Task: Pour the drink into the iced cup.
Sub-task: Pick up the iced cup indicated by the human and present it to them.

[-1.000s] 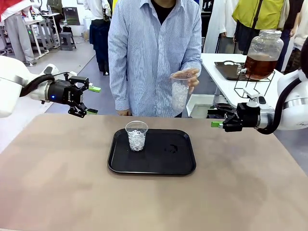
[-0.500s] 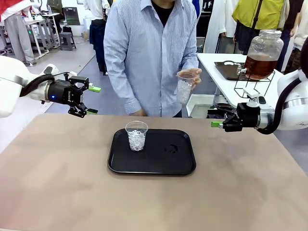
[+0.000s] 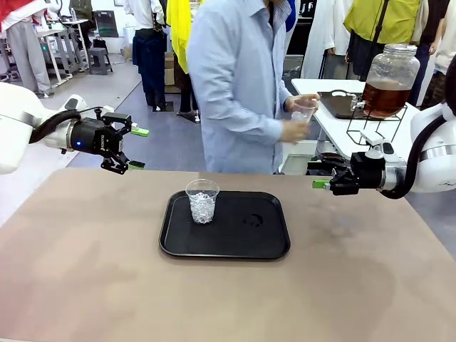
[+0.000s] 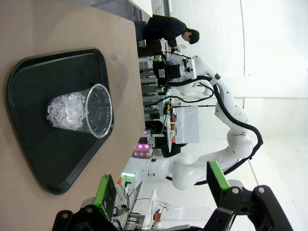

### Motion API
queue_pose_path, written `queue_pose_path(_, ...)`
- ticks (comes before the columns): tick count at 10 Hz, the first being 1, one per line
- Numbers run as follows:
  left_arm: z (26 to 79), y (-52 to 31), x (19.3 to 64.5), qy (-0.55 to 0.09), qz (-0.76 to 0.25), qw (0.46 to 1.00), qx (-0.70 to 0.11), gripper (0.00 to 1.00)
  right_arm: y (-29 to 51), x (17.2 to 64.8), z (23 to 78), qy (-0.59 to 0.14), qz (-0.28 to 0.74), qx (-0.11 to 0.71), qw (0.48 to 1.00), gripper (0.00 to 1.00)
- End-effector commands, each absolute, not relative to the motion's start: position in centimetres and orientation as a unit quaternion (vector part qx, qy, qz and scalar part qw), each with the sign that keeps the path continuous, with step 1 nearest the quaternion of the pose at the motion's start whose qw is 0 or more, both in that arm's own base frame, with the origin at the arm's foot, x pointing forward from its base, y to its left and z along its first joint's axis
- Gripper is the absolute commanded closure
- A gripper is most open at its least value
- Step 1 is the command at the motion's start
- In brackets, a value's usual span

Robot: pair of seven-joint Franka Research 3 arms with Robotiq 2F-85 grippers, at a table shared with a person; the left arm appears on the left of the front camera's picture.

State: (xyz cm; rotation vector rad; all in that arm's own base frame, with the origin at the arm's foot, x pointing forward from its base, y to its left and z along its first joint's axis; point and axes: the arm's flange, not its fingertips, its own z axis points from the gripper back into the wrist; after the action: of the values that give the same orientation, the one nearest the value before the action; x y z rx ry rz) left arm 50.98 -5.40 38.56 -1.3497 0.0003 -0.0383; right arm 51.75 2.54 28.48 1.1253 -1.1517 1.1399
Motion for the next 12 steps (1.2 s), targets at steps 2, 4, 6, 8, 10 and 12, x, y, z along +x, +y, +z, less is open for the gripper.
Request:
queue_pose_path(2,38.66,-5.37,50.43,-0.008,-0.021,0.781,-0.624,0.0,2.74,51.94,28.87,-0.484,0.483,0.478,0.551,0.0)
queue_pose_path(4,38.66,-5.37,50.43,-0.008,-0.021,0.781,-0.624,0.0,2.74,51.94,28.87,-0.484,0.483,0.478,0.551,0.0)
queue_pose_path(6,38.66,-5.37,50.43,-0.008,-0.021,0.781,-0.624,0.0,2.74,51.94,28.87,-0.484,0.483,0.478,0.551,0.0)
queue_pose_path(8,38.66,-5.37,50.43,-0.008,-0.021,0.781,-0.624,0.0,2.74,51.94,28.87,-0.484,0.483,0.478,0.551,0.0)
queue_pose_path(10,38.66,-5.37,50.43,-0.008,-0.021,0.781,-0.624,0.0,2.74,51.94,28.87,-0.484,0.483,0.478,0.551,0.0)
queue_pose_path(12,38.66,-5.37,50.43,-0.008,-0.021,0.781,-0.624,0.0,2.74,51.94,28.87,-0.484,0.483,0.478,0.551,0.0)
